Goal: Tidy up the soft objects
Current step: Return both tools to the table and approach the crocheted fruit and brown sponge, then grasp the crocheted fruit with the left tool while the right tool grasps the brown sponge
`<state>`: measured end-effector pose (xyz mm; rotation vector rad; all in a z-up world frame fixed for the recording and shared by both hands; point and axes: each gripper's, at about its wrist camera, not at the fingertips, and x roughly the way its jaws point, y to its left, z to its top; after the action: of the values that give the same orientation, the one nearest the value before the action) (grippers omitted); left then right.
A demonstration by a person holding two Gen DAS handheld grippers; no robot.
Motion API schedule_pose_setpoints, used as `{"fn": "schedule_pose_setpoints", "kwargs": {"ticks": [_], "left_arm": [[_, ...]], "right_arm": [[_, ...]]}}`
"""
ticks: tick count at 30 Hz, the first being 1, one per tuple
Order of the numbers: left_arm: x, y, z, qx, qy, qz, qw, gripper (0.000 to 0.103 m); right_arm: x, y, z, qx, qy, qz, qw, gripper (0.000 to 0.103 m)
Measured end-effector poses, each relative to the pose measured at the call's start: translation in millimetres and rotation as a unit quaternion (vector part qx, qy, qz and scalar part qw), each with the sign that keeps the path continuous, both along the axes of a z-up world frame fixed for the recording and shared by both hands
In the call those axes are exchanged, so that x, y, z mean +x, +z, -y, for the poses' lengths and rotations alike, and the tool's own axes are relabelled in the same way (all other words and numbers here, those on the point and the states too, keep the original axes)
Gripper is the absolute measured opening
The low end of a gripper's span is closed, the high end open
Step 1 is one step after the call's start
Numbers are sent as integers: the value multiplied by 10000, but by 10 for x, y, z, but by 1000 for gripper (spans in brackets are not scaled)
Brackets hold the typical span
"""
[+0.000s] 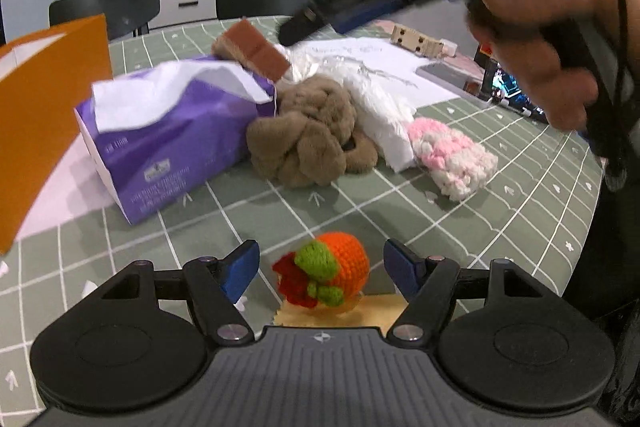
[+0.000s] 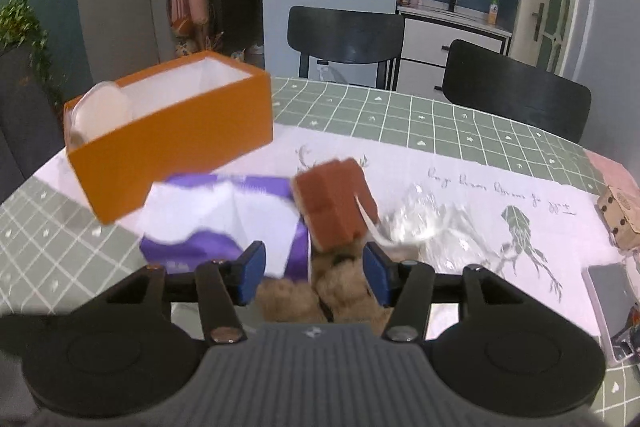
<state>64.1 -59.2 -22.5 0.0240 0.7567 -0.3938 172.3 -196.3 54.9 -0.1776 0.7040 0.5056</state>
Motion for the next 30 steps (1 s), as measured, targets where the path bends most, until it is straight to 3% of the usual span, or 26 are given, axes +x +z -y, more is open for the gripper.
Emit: {"fn": "schedule_pose_setpoints", "kwargs": {"ticks": [2, 4, 7, 14, 30], "left_arm": [[12, -53, 5, -33, -5, -68, 10000, 79], [44, -120, 5, -55, -34, -192, 9998, 68], [85, -173, -50, -338, -3, -239, 9991, 63], [160, -172, -165, -576, 151, -262, 9979, 62], [279, -76, -595, -467, 693, -272, 9961, 62]], "right_arm": [[41, -9, -62, -9, 14, -6, 10000, 54], [68, -32, -106, -24, 30, -29, 10000, 55], [81, -71, -144, -75, 31, -41, 10000, 55], [159, -89, -136, -136, -105, -63, 9998, 55], [473, -93, -470, -83, -235, -75, 9997, 55]]}}
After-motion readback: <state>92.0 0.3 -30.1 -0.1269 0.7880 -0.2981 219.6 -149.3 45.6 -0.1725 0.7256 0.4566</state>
